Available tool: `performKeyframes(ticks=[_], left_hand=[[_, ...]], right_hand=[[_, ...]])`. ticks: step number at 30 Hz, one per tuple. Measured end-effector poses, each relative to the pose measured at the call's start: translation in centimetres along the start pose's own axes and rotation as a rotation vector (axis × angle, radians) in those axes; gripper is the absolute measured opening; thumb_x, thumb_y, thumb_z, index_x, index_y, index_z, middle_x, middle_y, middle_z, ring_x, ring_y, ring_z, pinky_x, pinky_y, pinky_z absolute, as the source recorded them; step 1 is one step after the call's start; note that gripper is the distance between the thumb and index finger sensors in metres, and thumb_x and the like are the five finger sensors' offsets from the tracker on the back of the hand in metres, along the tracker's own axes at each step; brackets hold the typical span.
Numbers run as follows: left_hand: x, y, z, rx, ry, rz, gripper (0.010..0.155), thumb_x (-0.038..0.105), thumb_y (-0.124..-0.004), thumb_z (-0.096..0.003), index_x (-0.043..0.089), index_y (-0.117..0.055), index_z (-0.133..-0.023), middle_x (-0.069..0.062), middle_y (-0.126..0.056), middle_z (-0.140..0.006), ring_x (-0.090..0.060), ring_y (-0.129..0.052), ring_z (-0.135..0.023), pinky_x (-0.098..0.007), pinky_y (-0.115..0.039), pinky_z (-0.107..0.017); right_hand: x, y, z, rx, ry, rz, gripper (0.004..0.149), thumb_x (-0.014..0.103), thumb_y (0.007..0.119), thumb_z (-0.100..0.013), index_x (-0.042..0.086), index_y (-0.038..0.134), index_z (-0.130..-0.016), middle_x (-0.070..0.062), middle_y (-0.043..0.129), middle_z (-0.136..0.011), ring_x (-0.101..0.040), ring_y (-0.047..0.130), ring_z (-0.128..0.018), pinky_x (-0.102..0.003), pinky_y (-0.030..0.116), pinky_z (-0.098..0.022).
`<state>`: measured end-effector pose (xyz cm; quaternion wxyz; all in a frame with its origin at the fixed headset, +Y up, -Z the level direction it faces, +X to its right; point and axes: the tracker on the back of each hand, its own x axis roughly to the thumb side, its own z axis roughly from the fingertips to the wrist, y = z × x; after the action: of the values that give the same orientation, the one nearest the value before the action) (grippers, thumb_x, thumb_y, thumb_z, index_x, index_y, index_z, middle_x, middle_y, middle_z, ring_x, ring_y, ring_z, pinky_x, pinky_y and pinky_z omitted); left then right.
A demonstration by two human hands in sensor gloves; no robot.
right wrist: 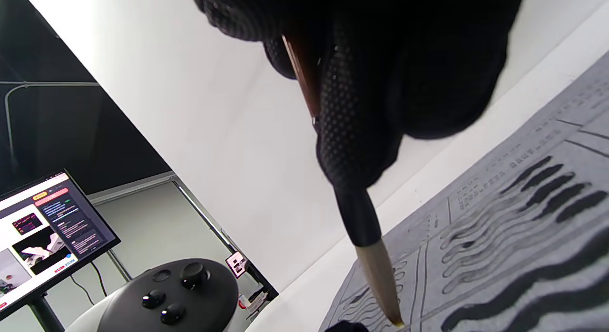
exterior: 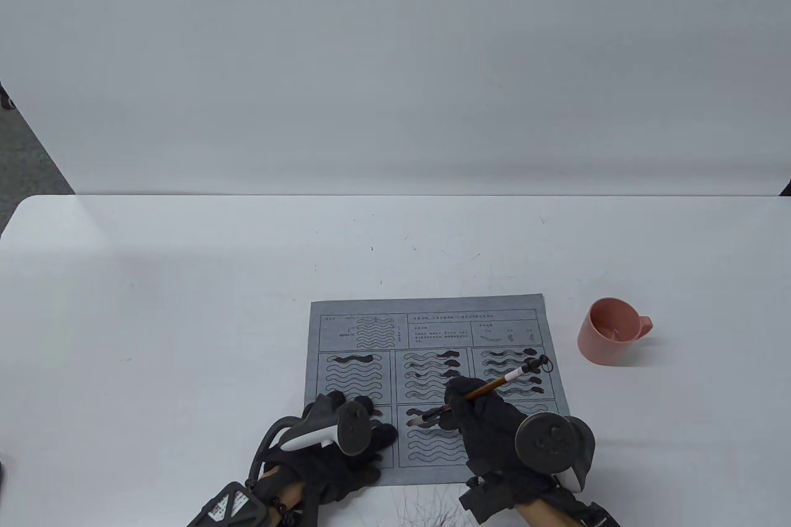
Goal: Trace patterns on water writing practice cloth with Chinese brush
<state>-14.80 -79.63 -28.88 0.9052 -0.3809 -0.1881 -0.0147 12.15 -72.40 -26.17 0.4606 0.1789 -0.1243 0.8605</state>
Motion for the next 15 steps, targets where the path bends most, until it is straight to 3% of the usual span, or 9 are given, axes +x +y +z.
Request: performKeyframes(ticks=[15], left_hand=[[0.00,0.00,0.01,-0.003,-0.002,0.002,0.070,0.067,-0.048,-0.0451,0.070,0.004,-0.092,0.019,0.032,-0.101,-0.030,0.032,-0.094,-0.058,0.010,-0.070]], right_hand=[[-0.03,0.84,0.06,0.051,-0.003,0.024,0.040,0.028,0.065,-0.055,0.004,0.070,-0.086,-0.023,0.087,-0.083,-0.024,0.109,-0.053,-0.048,0.090,-0.042]])
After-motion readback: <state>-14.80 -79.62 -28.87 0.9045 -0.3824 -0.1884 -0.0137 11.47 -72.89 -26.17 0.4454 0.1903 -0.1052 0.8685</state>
